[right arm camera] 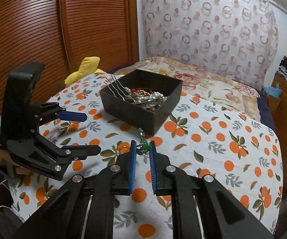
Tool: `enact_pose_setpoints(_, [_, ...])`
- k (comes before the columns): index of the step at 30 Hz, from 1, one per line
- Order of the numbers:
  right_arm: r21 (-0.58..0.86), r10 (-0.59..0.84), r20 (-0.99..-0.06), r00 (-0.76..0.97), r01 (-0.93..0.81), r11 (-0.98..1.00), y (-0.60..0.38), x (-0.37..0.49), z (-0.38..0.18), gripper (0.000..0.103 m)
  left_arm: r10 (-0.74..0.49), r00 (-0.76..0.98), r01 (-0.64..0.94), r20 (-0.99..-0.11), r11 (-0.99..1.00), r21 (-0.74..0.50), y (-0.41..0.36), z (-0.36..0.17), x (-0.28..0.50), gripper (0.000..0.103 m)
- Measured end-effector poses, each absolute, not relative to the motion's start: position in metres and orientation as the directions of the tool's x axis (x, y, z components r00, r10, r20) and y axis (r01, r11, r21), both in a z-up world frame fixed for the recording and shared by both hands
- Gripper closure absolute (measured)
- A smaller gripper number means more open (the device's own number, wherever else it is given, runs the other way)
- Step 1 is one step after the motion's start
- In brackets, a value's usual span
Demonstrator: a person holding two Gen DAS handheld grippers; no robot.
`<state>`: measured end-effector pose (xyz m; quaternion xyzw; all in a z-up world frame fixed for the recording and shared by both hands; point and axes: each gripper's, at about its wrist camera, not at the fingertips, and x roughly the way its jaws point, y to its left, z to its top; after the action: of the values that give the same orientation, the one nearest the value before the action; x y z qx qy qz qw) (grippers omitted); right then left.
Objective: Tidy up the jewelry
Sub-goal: 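Grasp the gold ring with the left tool while the right tool grasps the green pendant chain, then carry the gold ring and green pendant chain into the black box and open both tools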
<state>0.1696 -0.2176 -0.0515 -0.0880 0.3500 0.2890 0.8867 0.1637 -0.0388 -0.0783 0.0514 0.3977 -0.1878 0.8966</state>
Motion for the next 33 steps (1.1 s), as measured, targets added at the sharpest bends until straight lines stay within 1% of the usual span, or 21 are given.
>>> enact_pose_setpoints(7, [0.057,0.428,-0.686,0.589,-0.543,0.838,-0.235,0.170,-0.062,0.089,-0.309,0.603,0.410,-0.735,0.911,-0.047,-0.062,-0.080,0.169,0.020])
enact_pose_setpoints(8, [0.059,0.427,-0.687,0.589,-0.540,0.840,-0.236,0.170,-0.063,0.089,-0.310,0.599,0.413,-0.738,0.909,-0.047,-0.066,-0.082,0.171,0.022])
enact_pose_setpoints(9, [0.060,0.425,-0.688,0.589,-0.537,0.841,-0.238,0.170,-0.064,0.089,-0.311,0.596,0.416,-0.740,0.908,-0.047,-0.068,-0.082,0.172,0.025])
enact_pose_setpoints(11, [0.061,0.423,-0.689,0.588,-0.534,0.843,-0.240,0.169,-0.065,0.089,-0.308,0.590,0.419,-0.746,0.907,-0.043,-0.074,-0.084,0.174,0.037])
enact_pose_setpoints(13, [0.066,0.422,-0.689,0.589,-0.529,0.846,-0.242,0.171,-0.066,0.089,-0.307,0.584,0.427,-0.752,0.904,-0.037,-0.077,-0.085,0.176,0.044])
enact_pose_setpoints(15, [0.069,0.422,-0.689,0.589,-0.527,0.847,-0.244,0.171,-0.066,0.089,-0.304,0.581,0.434,-0.755,0.900,-0.029,-0.083,-0.087,0.178,0.047])
enact_pose_setpoints(17, [0.070,0.422,-0.689,0.590,-0.525,0.848,-0.245,0.171,-0.066,0.089,-0.289,0.582,0.433,-0.760,0.901,-0.010,-0.088,-0.089,0.179,0.053])
enact_pose_setpoints(22, [0.071,0.422,-0.688,0.590,-0.525,0.848,-0.246,0.171,-0.066,0.089,-0.267,0.582,0.439,-0.768,0.898,0.020,-0.093,-0.094,0.178,0.061])
enact_pose_setpoints(24, [0.070,0.421,-0.689,0.590,-0.525,0.849,-0.245,0.171,-0.066,0.089,-0.267,0.583,0.440,-0.767,0.898,0.021,-0.092,-0.093,0.179,0.067])
enact_pose_setpoints(26, [0.071,0.422,-0.689,0.589,-0.525,0.848,-0.246,0.171,-0.066,0.089,-0.268,0.584,0.442,-0.767,0.896,0.023,-0.093,-0.093,0.179,0.080])
enact_pose_setpoints(33, [0.070,0.424,-0.682,0.595,-0.524,0.849,-0.248,0.171,-0.062,0.089,-0.270,0.590,0.431,-0.761,0.902,0.015,-0.090,-0.089,0.178,0.080])
